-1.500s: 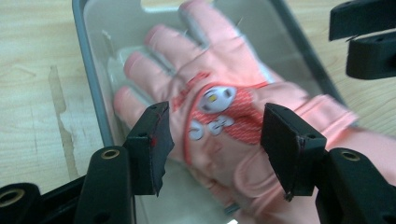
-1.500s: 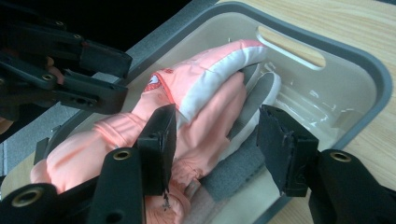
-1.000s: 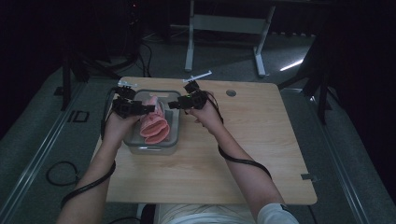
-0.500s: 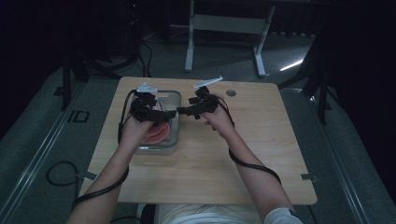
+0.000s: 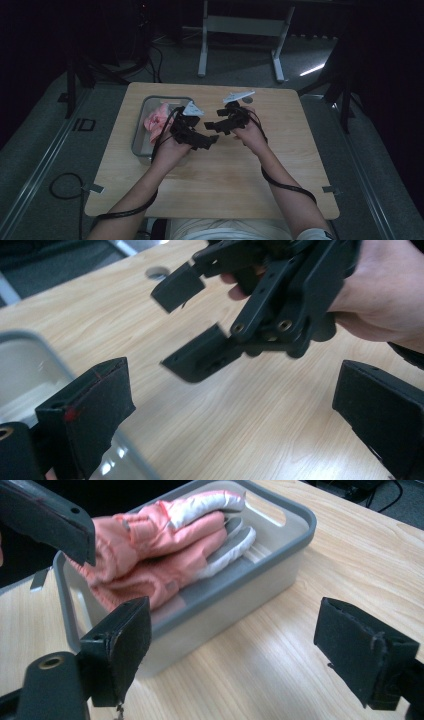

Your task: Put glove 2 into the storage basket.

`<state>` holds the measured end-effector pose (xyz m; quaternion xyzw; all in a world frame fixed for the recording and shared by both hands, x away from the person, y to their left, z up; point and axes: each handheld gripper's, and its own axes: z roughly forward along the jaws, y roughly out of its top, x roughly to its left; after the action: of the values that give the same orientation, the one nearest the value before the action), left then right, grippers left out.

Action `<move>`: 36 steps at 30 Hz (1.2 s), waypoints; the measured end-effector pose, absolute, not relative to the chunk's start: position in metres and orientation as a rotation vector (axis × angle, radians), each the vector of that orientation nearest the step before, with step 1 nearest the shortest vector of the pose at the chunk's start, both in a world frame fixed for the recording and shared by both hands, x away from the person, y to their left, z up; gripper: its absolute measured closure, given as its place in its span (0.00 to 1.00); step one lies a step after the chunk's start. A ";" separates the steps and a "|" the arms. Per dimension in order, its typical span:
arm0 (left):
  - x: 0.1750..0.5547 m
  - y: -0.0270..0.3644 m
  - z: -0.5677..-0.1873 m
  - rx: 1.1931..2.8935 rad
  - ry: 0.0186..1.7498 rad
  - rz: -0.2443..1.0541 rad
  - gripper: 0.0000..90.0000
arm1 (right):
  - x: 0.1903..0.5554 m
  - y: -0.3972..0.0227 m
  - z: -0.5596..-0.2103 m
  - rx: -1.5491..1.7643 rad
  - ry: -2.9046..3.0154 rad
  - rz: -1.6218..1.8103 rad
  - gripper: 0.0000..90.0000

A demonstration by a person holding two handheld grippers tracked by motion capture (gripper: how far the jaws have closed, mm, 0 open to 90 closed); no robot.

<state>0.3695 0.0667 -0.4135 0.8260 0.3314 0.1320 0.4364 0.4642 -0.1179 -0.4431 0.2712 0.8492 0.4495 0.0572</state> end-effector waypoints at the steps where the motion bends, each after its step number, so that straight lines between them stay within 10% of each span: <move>1: 0.367 0.059 -0.416 2.065 0.805 0.324 0.02 | 0.463 -0.121 -0.444 0.813 2.577 1.364 0.16; 36: 0.332 0.001 -0.513 2.203 0.586 0.167 0.03 | 0.419 -0.187 -0.527 0.781 2.584 1.251 0.15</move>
<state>0.3321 0.0007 -0.5126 0.8769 0.2333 0.0665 0.4150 0.4186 -0.1866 -0.5274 0.2617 0.8655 0.4189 0.0832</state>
